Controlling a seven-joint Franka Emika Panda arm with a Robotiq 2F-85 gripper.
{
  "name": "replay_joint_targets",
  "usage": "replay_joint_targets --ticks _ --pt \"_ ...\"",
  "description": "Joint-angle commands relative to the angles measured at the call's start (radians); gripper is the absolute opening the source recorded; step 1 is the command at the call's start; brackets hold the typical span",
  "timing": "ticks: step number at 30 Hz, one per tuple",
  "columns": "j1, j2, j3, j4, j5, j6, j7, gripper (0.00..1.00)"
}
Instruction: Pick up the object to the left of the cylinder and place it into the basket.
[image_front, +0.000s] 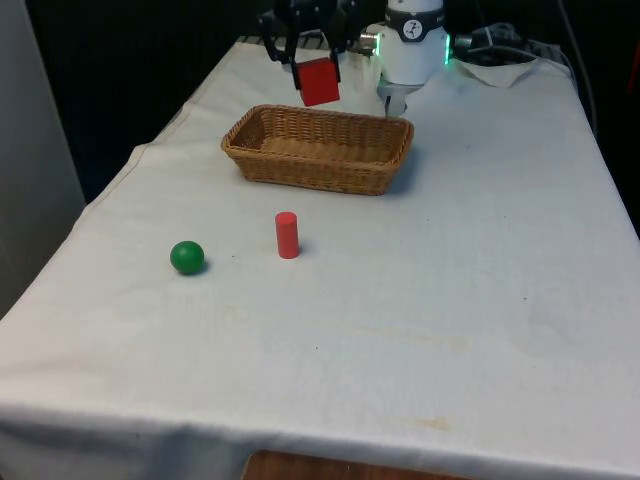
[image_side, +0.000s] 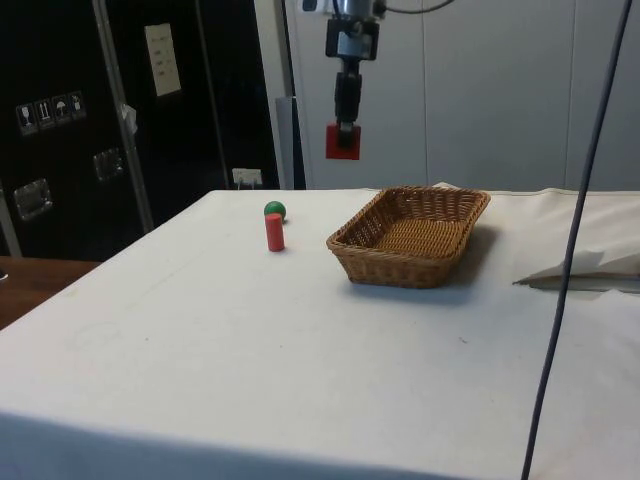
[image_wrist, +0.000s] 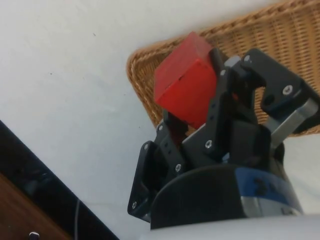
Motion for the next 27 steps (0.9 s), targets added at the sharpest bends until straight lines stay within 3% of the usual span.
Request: replay_joint_targets --ticks 1,7,8,9,17,18,19,26,27 --pt "-0.010 -0.021 -0.005 -0.028 -0.028 0.025 0.000 0.00" --pt "-0.014 -0.035 -0.021 -0.066 -0.039 0.051 -0.026 0.00" --pt "-0.004 -0.024 -0.021 -0.047 -0.009 0.028 -0.035 0.00" --pt "-0.015 -0.035 -0.023 -0.072 -0.043 0.057 -0.028 0.00" --pt "-0.020 -0.042 -0.039 -0.116 -0.098 0.101 -0.026 0.00" --pt "-0.008 -0.035 -0.040 -0.100 -0.067 0.078 -0.038 0.00" --pt "-0.021 -0.043 -0.041 -0.120 -0.103 0.105 -0.026 0.00" --pt "-0.027 -0.041 -0.054 -0.153 -0.152 0.144 -0.024 0.00" --pt "-0.012 -0.035 -0.053 -0.132 -0.114 0.116 -0.038 0.00"
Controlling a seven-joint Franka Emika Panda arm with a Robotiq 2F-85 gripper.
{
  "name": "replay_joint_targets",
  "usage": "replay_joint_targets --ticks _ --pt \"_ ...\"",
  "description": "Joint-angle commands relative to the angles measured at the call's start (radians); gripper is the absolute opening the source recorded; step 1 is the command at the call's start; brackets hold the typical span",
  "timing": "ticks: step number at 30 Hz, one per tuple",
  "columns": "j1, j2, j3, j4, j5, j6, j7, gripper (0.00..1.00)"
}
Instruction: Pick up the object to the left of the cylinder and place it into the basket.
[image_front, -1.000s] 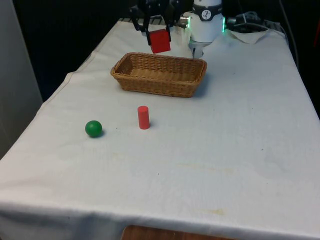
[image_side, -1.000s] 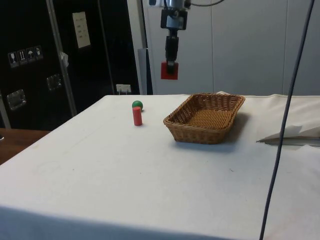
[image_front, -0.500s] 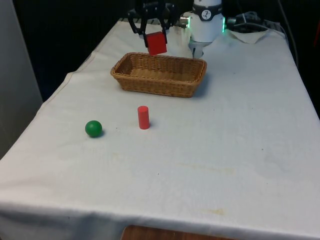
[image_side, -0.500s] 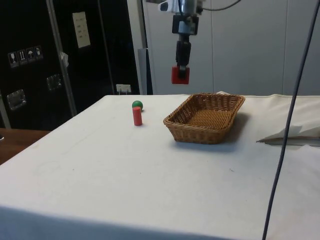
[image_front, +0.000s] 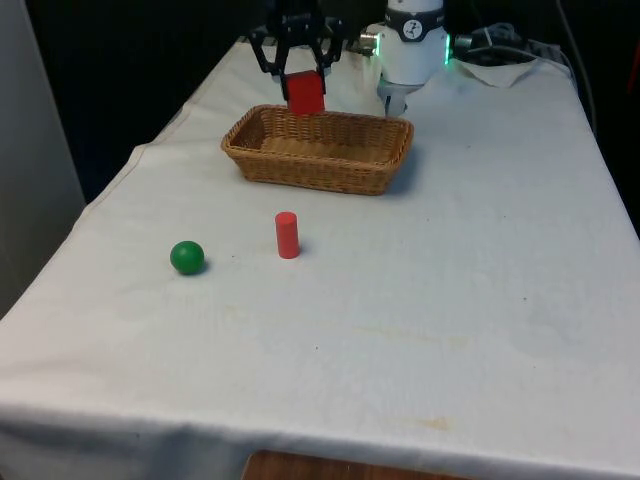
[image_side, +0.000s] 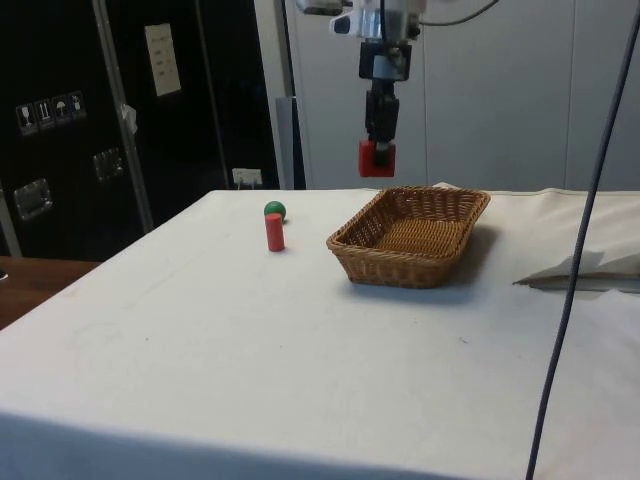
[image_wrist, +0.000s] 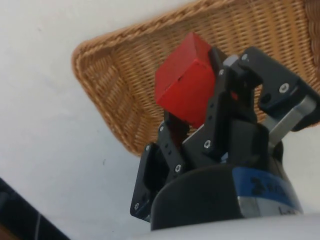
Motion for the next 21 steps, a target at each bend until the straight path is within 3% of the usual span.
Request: replay_joint_targets --ticks 1,2,7,8,9,11,15,16,17,21 --pt "0.000 0.000 -0.002 -0.004 -0.007 0.004 0.000 0.00" --pt "-0.016 -0.005 -0.005 -0.028 -0.051 0.038 0.015 0.00" --pt "-0.021 -0.001 -0.013 -0.049 -0.085 0.066 0.020 0.00" --pt "-0.005 0.000 -0.013 -0.030 -0.048 0.037 0.004 0.00" --pt "-0.021 -0.001 -0.015 -0.051 -0.091 0.069 0.022 0.00" --pt "-0.021 0.001 -0.017 -0.058 -0.101 0.079 0.025 0.00" --pt "-0.014 0.009 -0.016 -0.087 -0.110 0.118 0.034 0.00" --pt "-0.006 0.000 -0.019 -0.075 -0.086 0.087 0.015 0.00" --pt "-0.012 0.011 -0.014 -0.094 -0.110 0.127 0.037 0.00" --pt "-0.002 0.022 -0.008 -0.135 -0.098 0.179 0.038 0.00"
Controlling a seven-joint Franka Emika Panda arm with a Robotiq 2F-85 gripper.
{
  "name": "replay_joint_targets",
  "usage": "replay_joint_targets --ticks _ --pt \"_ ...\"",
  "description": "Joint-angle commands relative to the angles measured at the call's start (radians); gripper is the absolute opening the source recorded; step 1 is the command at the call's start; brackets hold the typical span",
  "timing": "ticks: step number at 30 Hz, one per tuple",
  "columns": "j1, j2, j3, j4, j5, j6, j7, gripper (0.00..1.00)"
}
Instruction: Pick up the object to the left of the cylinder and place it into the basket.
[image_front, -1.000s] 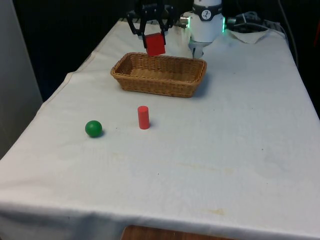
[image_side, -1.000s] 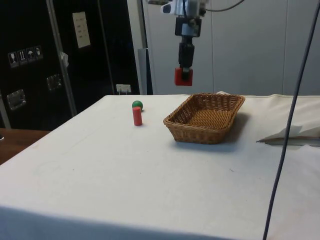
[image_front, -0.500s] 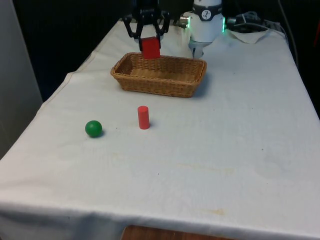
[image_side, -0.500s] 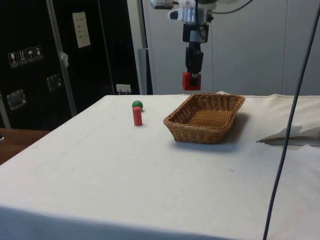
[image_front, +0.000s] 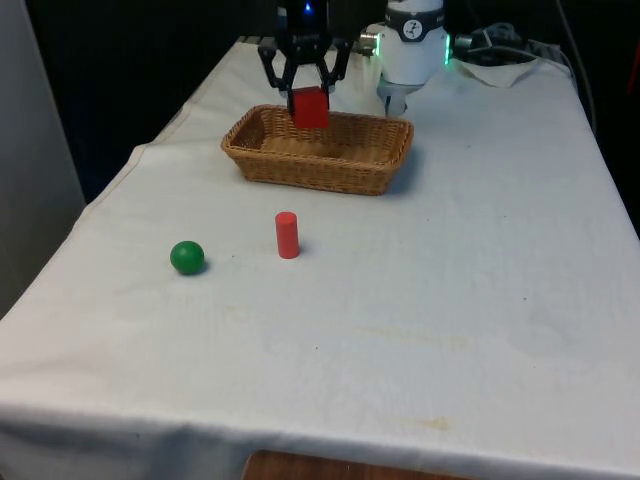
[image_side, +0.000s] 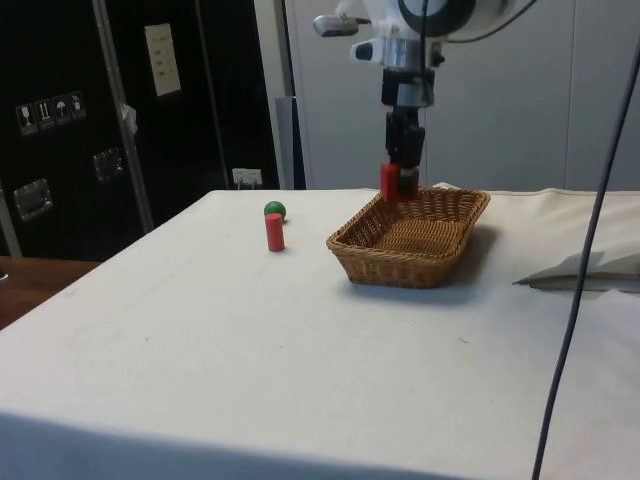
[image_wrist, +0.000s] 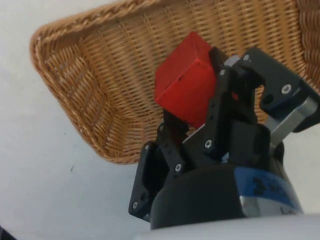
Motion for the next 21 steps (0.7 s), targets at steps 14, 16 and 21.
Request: replay_joint_targets --ticks 14,16,21 --pt "0.012 0.086 0.017 -0.059 0.004 0.133 0.033 0.00" --pt "0.013 0.100 0.018 -0.061 0.007 0.141 0.035 0.00" --pt "0.013 0.129 0.020 -0.058 0.004 0.140 0.038 0.00"
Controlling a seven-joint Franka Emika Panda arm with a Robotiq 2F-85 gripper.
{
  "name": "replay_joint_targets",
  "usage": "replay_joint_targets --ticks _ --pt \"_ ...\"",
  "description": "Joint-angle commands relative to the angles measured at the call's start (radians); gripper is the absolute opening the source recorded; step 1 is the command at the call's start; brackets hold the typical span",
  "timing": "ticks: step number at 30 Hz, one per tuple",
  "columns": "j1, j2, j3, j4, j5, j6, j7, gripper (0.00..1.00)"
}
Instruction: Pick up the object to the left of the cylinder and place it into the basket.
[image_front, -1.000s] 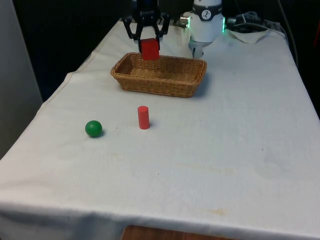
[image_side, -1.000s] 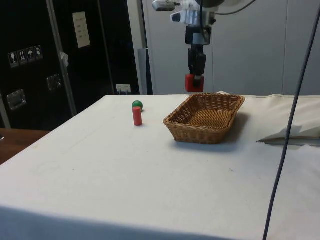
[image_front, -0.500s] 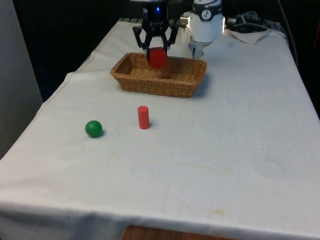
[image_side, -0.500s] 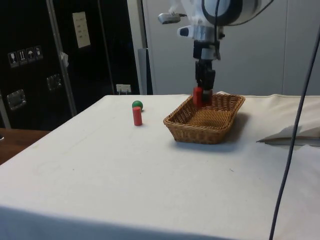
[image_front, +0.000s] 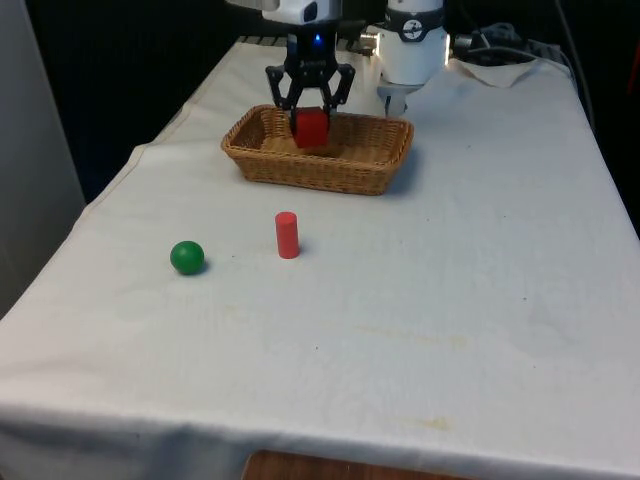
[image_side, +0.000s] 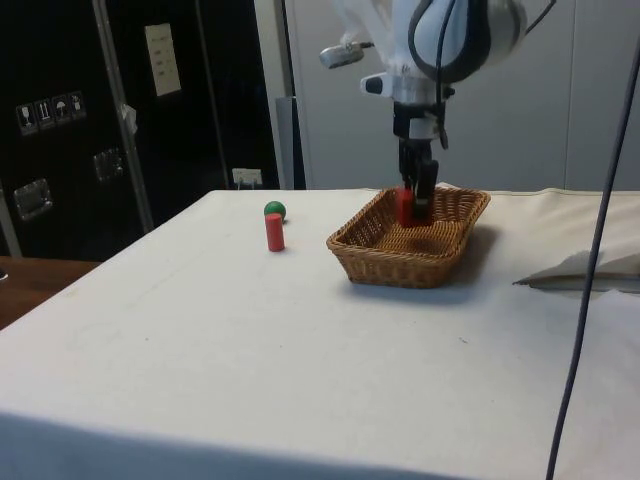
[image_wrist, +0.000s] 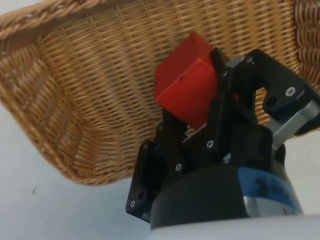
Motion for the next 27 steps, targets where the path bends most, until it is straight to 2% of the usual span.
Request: replay_joint_targets --ticks 1,8,9,12,17,18,21,23,27 --pt "0.002 0.011 0.006 -0.001 0.011 0.013 0.000 0.00" --pt "0.002 0.077 0.021 0.000 0.015 0.041 0.028 0.00" --pt "0.003 0.078 0.015 0.006 0.003 0.023 0.030 0.00" --pt "0.000 0.100 0.031 -0.001 0.017 0.052 0.049 0.00" --pt "-0.001 0.111 0.035 -0.004 0.016 0.053 0.059 0.00" --pt "0.003 0.123 0.028 0.004 0.006 0.043 0.065 0.00" --pt "0.000 0.115 0.032 -0.001 0.012 0.050 0.061 0.02" --pt "0.001 0.116 0.031 -0.001 0.011 0.049 0.062 0.16" --pt "0.003 0.123 0.028 0.003 0.006 0.043 0.065 0.55"
